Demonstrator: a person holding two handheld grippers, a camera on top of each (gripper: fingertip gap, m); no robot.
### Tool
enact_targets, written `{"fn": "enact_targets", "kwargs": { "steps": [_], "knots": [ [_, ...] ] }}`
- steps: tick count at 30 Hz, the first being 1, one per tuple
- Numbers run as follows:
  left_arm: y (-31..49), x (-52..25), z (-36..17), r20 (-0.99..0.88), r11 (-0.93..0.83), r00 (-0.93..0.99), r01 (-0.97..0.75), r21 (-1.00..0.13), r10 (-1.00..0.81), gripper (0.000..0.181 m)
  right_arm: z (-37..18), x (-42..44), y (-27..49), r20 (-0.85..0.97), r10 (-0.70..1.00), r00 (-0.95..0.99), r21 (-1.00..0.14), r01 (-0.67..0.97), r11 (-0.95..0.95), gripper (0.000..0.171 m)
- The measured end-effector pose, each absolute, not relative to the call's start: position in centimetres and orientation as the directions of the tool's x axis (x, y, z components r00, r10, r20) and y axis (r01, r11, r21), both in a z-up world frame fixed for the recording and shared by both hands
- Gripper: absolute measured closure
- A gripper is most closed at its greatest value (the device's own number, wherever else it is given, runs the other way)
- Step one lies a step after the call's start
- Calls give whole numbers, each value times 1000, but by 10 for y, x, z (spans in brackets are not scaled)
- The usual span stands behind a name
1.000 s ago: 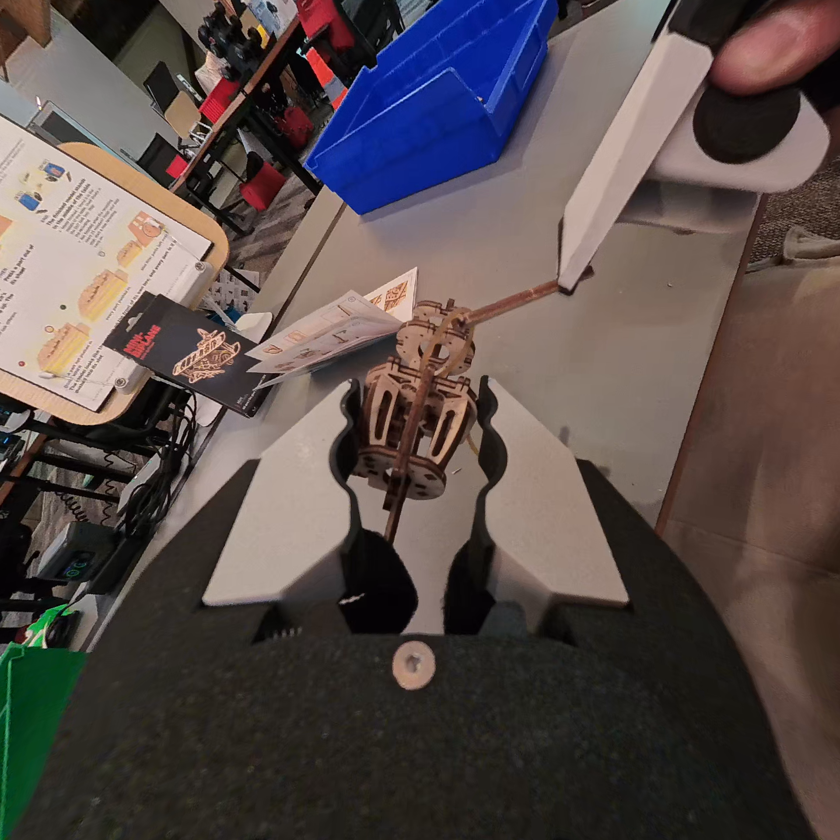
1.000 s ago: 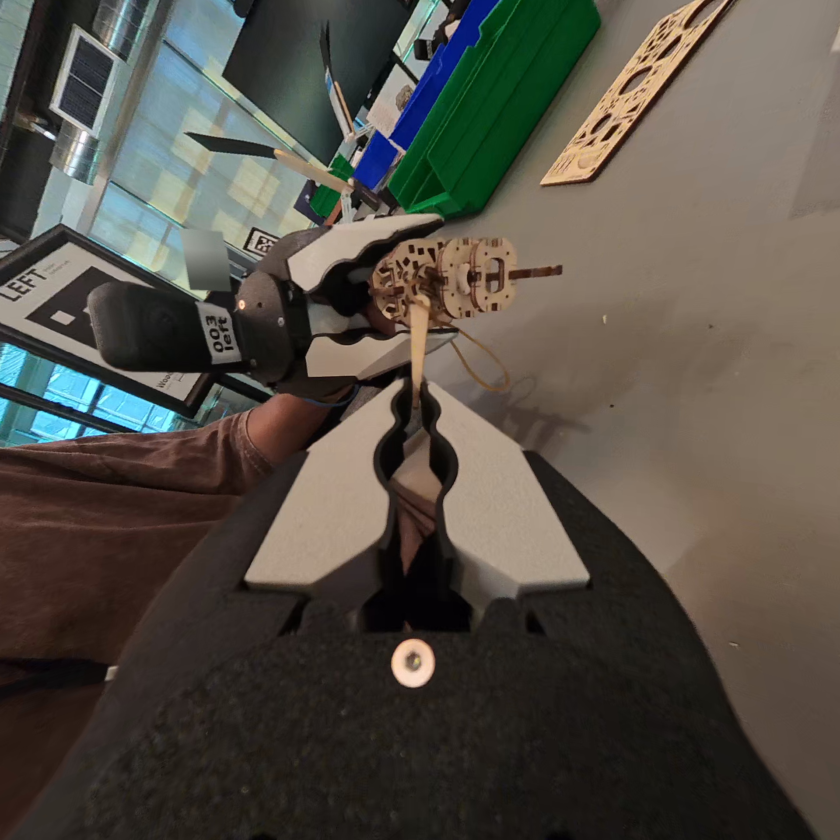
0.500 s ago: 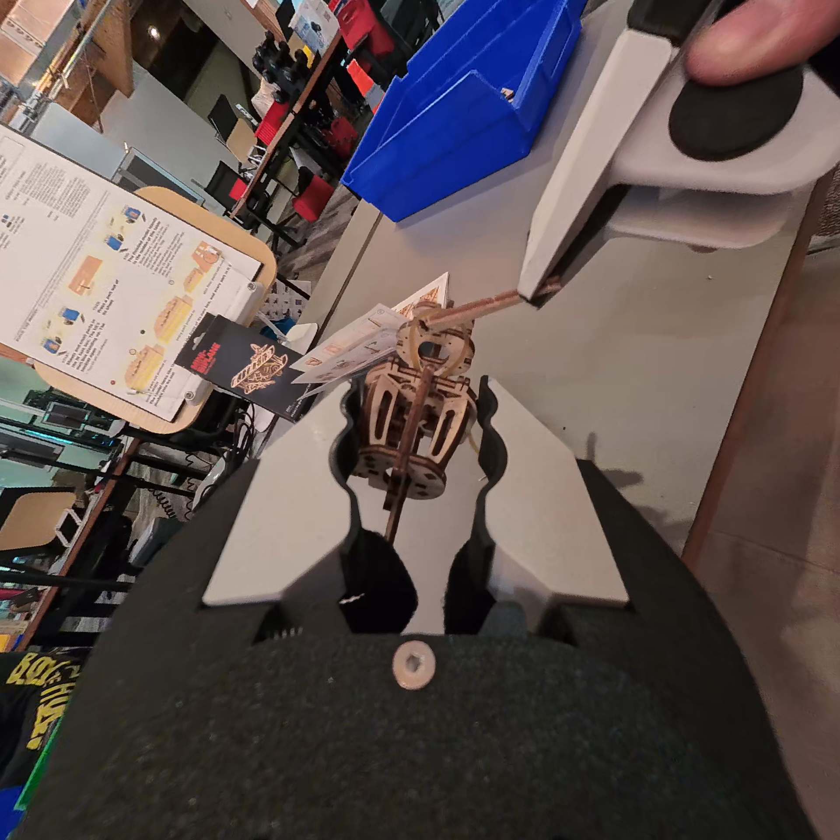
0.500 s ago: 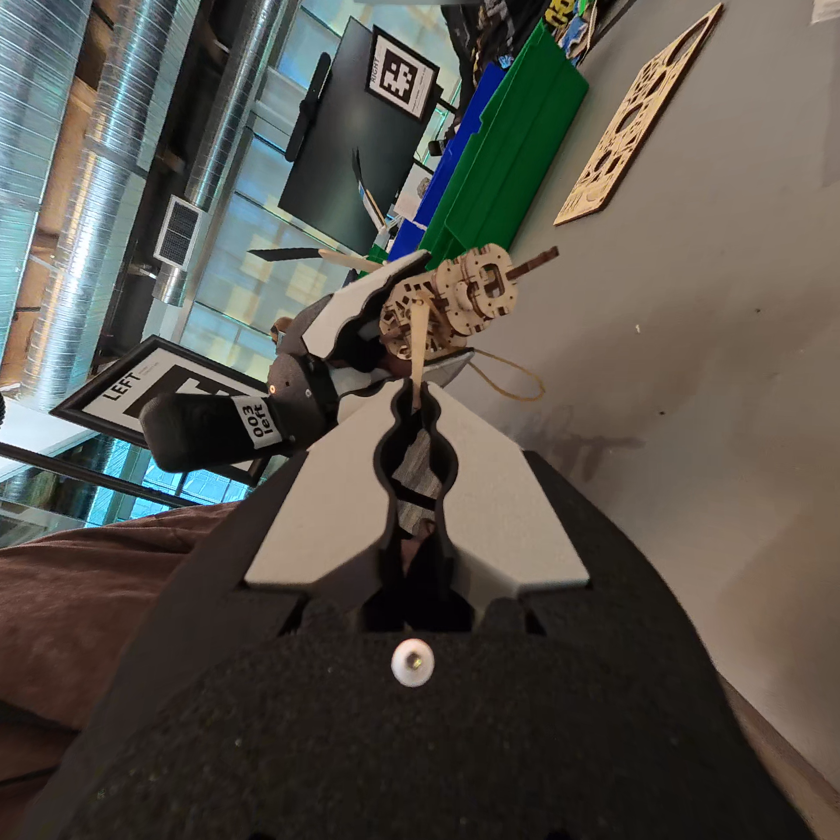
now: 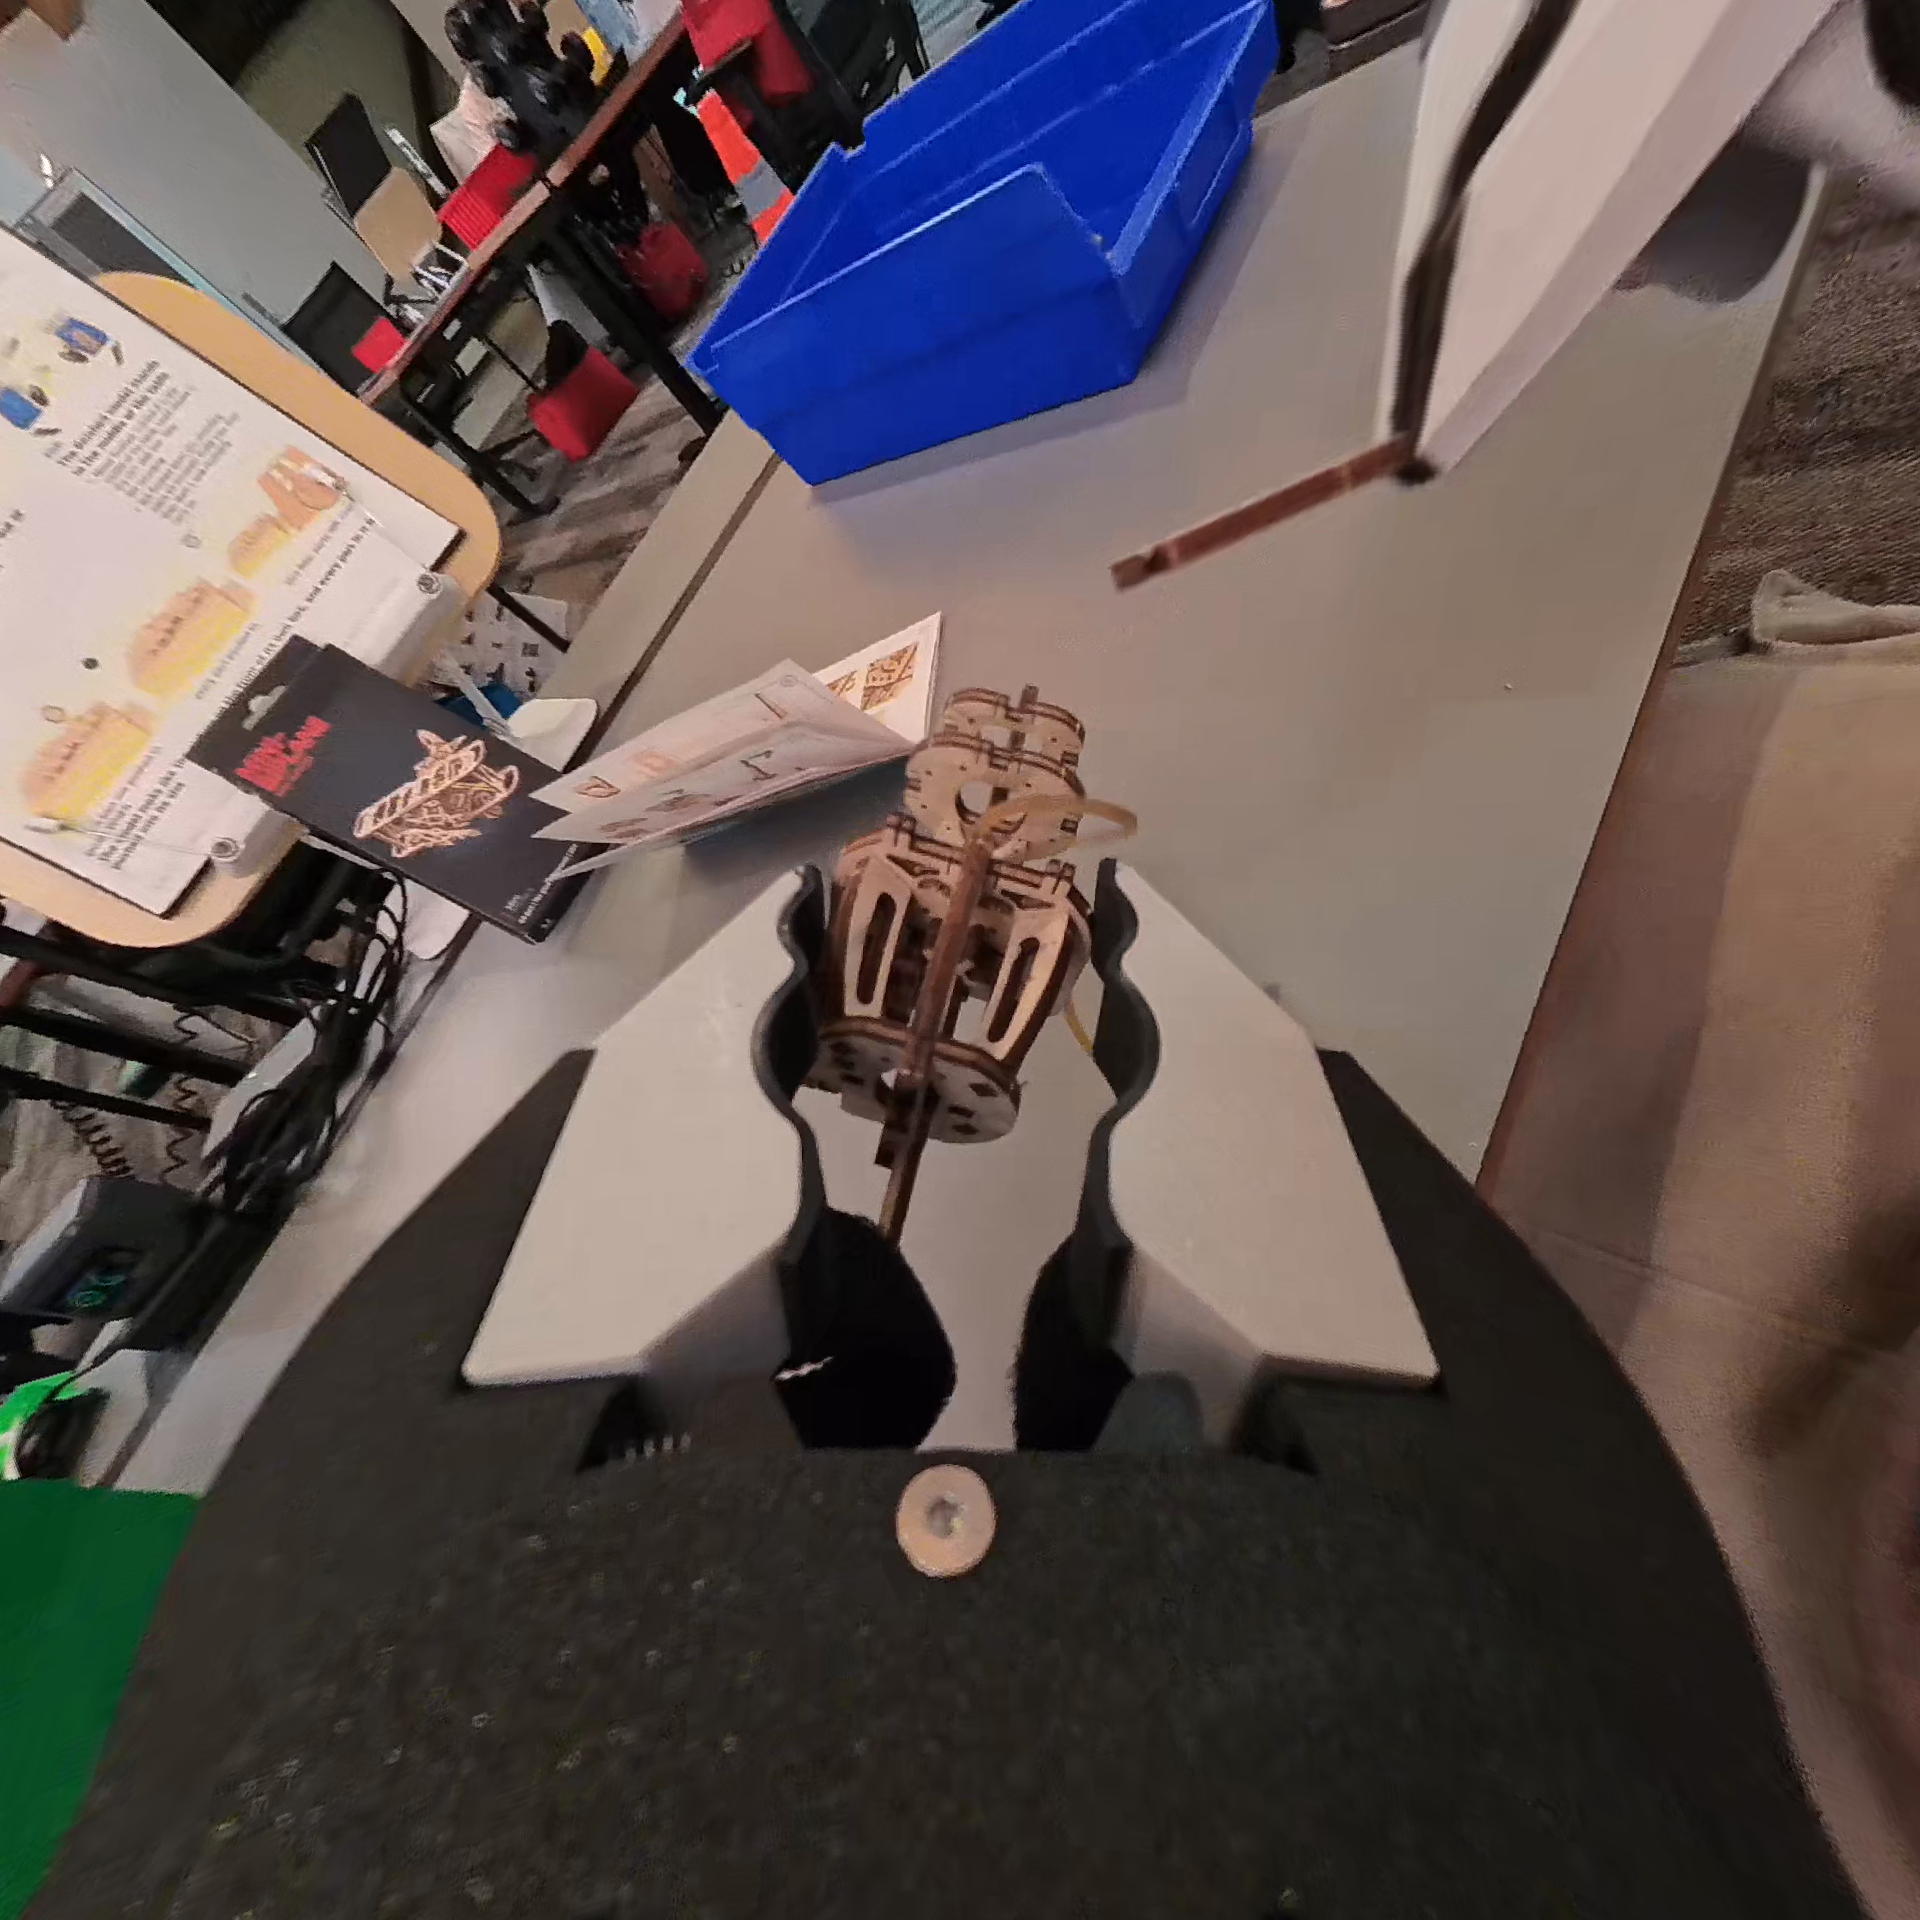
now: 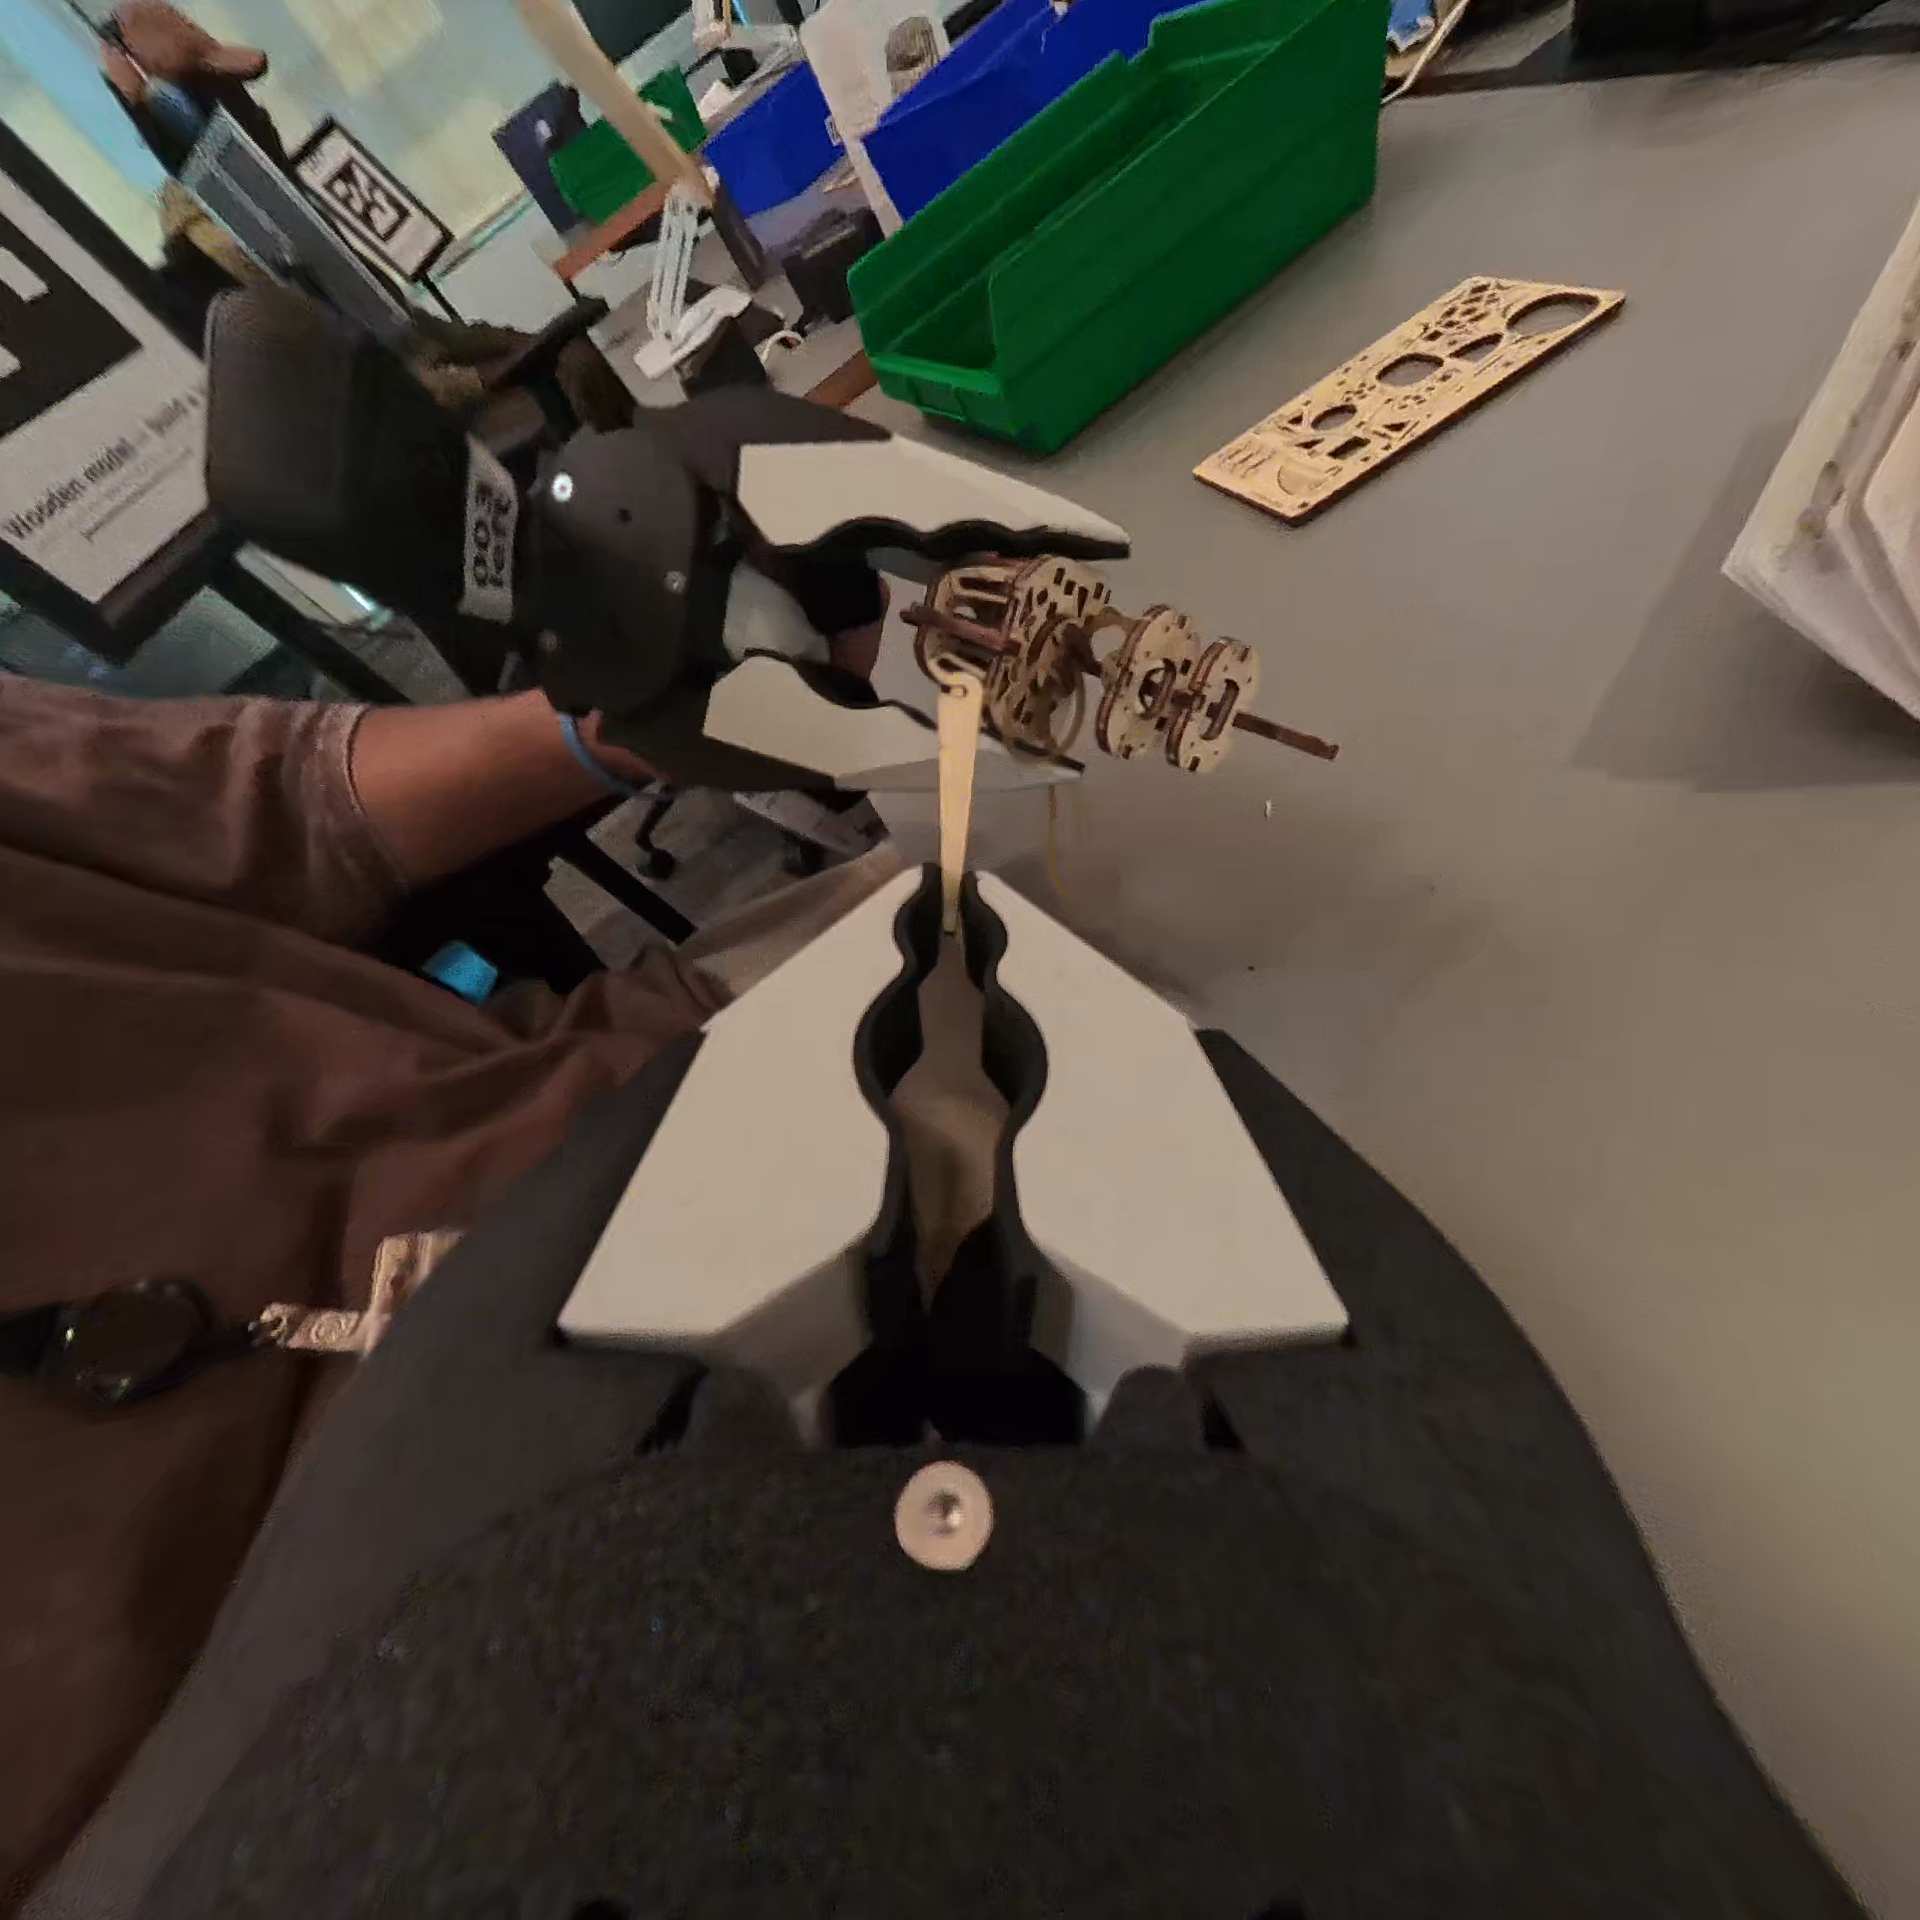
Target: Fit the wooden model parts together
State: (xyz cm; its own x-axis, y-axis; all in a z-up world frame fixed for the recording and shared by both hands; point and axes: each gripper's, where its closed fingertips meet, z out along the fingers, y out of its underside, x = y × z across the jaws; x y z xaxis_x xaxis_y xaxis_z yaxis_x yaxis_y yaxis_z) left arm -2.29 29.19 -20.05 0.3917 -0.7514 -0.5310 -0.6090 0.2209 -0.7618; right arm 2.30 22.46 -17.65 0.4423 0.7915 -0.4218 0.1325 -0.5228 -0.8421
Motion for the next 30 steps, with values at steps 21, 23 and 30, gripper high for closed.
{"fn": "enact_targets", "kwargs": {
  "steps": [21, 23, 30],
  "knots": [
    [281, -22, -161, -565, 344, 443, -485, -804, -696, 132, -161, -6, 211, -841, 541, 32, -537, -184, -823, 169],
    [279, -22, -156, -580, 371, 443, -473, -799, -684, 132, -162, 0, 212, -875, 483, -28, -467, -214, -858, 169],
    [273, -21, -152, -626, 428, 419, -477, -768, -657, 131, -157, 13, 212, -905, 398, -151, -361, -225, -905, 169]
  ]
}}
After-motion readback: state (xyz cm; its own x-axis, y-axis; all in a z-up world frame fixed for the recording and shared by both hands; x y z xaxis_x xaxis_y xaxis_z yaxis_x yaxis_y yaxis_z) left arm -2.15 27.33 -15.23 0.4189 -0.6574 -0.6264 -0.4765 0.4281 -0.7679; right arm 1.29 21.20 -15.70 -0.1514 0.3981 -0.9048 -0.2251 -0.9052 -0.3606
